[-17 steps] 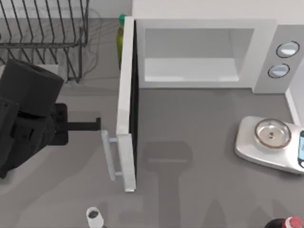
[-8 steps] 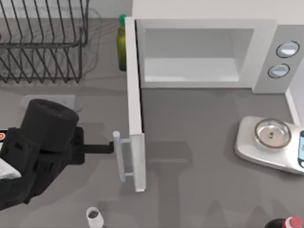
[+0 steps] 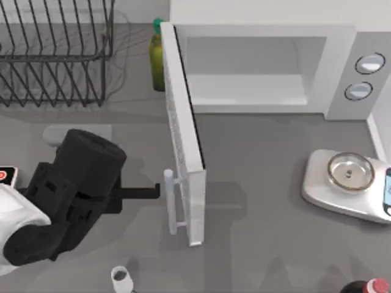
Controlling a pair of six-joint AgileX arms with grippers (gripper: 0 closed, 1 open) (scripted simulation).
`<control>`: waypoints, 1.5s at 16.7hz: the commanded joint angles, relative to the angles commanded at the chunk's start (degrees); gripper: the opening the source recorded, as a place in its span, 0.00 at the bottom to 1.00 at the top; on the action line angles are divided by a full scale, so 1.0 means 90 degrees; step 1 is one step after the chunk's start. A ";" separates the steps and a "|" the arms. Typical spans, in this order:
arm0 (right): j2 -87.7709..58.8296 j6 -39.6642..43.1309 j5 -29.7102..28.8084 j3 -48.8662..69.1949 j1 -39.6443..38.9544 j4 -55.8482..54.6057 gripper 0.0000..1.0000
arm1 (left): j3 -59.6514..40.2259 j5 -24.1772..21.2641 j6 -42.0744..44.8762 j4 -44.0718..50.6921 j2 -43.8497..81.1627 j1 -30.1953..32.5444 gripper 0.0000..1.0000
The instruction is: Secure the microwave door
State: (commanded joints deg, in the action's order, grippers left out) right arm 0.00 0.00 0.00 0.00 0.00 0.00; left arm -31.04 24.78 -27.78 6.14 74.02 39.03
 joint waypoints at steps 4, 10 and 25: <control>0.0000 0.0000 0.0000 0.0000 0.0000 0.0000 1.00 | -0.0866 0.0640 -0.0902 0.0253 0.1103 0.1108 0.00; 0.0000 0.0000 0.0000 0.0000 0.0000 0.0000 1.00 | -0.1264 0.0936 -0.1314 0.0373 0.1530 0.1542 0.00; 0.0000 0.0000 0.0000 0.0000 0.0000 0.0000 1.00 | -0.3640 0.1512 -0.2497 0.1441 0.3509 0.2674 0.00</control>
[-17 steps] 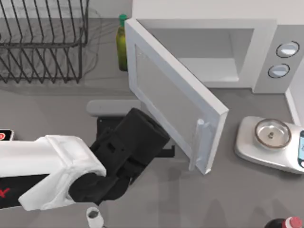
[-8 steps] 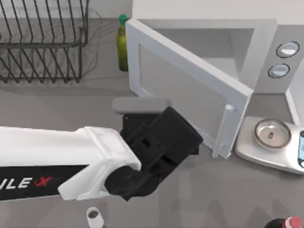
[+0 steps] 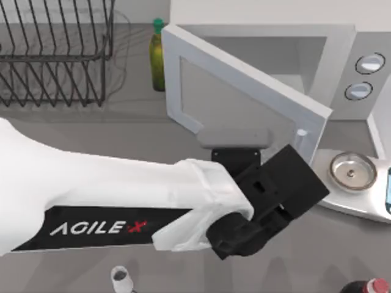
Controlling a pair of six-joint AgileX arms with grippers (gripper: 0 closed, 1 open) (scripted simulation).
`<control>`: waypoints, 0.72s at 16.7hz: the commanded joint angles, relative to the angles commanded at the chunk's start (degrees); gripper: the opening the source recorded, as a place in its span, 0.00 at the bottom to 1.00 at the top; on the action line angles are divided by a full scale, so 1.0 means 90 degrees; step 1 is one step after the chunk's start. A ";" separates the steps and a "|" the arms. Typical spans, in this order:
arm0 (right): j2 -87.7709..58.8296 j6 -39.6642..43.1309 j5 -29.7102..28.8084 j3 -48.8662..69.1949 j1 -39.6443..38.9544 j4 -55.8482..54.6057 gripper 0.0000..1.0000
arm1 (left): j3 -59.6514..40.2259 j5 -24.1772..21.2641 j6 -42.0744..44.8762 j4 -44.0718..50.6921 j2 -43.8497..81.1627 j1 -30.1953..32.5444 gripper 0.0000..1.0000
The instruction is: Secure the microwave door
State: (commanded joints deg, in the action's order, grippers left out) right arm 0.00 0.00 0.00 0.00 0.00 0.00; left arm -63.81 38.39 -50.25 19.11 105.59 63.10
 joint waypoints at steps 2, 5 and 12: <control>0.0000 0.0000 0.0000 0.0000 0.0000 0.0000 1.00 | 0.0000 0.0000 0.0000 0.0000 0.0000 0.0000 0.00; 0.0000 0.0000 0.0000 0.0000 0.0000 0.0000 1.00 | -0.0089 0.0000 -0.0035 0.0052 0.0069 0.0007 0.00; 0.0000 0.0000 0.0000 0.0000 0.0000 0.0000 1.00 | -0.2305 0.0215 -0.0586 0.1079 0.1484 0.0504 0.00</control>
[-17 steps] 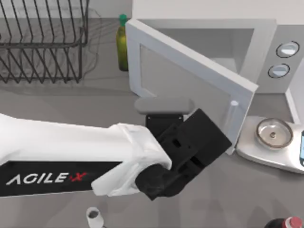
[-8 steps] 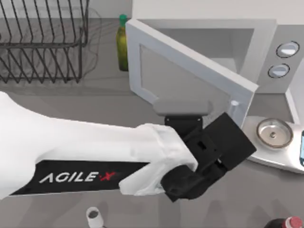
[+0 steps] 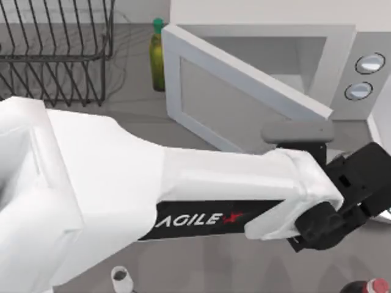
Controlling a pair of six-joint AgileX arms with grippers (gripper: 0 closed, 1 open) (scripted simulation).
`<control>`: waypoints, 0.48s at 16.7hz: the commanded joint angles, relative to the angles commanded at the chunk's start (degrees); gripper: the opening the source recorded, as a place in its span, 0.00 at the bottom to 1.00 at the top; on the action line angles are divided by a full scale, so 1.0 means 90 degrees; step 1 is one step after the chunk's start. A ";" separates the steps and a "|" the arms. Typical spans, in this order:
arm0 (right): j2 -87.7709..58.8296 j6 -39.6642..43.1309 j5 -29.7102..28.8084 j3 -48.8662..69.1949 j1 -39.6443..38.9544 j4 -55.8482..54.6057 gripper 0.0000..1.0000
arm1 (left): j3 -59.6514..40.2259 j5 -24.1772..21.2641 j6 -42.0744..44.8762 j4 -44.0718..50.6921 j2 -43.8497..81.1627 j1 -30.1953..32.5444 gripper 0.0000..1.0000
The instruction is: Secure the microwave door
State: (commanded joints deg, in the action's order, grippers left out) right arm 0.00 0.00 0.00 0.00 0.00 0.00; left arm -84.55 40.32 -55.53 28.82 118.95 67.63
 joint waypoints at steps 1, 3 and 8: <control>0.0000 0.0000 0.0000 0.0000 0.0000 0.0000 1.00 | -0.0303 0.0023 -0.0072 0.0158 0.0194 0.0060 0.00; 0.0000 0.0000 0.0000 0.0000 0.0000 0.0000 1.00 | -0.0708 0.0056 -0.0182 0.0398 0.0485 0.0150 0.00; 0.0000 0.0000 0.0000 0.0000 0.0000 0.0000 1.00 | -0.0831 0.0056 -0.0215 0.0463 0.0559 0.0146 0.00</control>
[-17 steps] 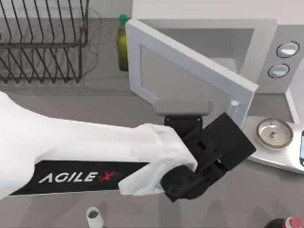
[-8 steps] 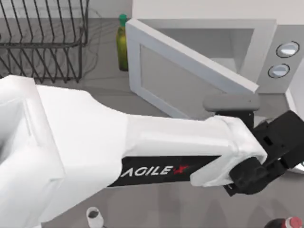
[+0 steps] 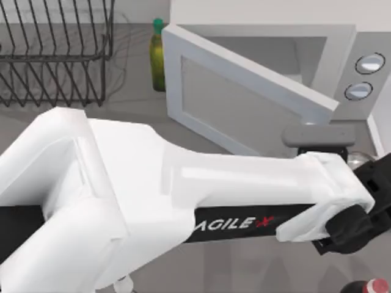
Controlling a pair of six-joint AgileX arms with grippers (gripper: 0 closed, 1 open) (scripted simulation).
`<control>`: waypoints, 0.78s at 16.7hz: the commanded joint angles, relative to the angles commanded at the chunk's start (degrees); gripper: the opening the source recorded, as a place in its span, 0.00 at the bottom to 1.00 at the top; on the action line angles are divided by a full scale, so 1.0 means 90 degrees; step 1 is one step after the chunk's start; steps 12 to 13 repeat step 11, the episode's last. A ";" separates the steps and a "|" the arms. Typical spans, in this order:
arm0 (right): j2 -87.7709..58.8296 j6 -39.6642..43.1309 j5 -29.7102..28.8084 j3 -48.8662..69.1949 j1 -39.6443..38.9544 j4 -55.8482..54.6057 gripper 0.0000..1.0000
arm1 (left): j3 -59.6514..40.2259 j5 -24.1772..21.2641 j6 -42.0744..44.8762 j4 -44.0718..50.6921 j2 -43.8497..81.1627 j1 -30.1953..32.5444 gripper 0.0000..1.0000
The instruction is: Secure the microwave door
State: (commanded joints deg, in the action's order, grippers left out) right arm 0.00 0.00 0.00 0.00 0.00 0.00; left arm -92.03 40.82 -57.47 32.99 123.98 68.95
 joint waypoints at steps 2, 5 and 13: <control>0.0000 0.0000 0.0000 0.0000 0.0000 0.0000 1.00 | -0.0105 -0.0045 0.0099 -0.0036 0.0091 -0.0092 0.00; 0.0000 0.0000 0.0000 0.0000 0.0000 0.0000 1.00 | -0.0649 -0.0248 0.0573 -0.0196 0.0495 -0.0501 0.00; 0.0000 0.0000 0.0000 0.0000 0.0000 0.0000 1.00 | -0.1470 -0.0597 0.1360 -0.0472 0.1097 -0.1198 0.00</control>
